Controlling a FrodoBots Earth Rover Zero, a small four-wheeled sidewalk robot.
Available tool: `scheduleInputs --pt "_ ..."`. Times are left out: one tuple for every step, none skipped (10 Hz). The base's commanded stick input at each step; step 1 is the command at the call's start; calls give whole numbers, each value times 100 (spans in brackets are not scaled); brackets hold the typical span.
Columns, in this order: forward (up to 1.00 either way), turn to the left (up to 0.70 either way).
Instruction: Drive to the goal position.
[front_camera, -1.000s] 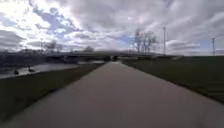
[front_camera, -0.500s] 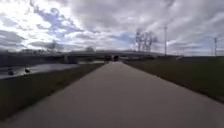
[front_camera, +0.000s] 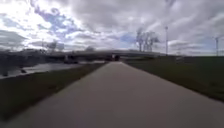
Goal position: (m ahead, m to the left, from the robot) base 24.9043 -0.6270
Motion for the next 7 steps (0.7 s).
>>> scheduleInputs --pt "100 0" --pt "100 0" --pt "100 0" --pt "100 0" --pt "100 0" --pt "100 0" --pt "100 0"
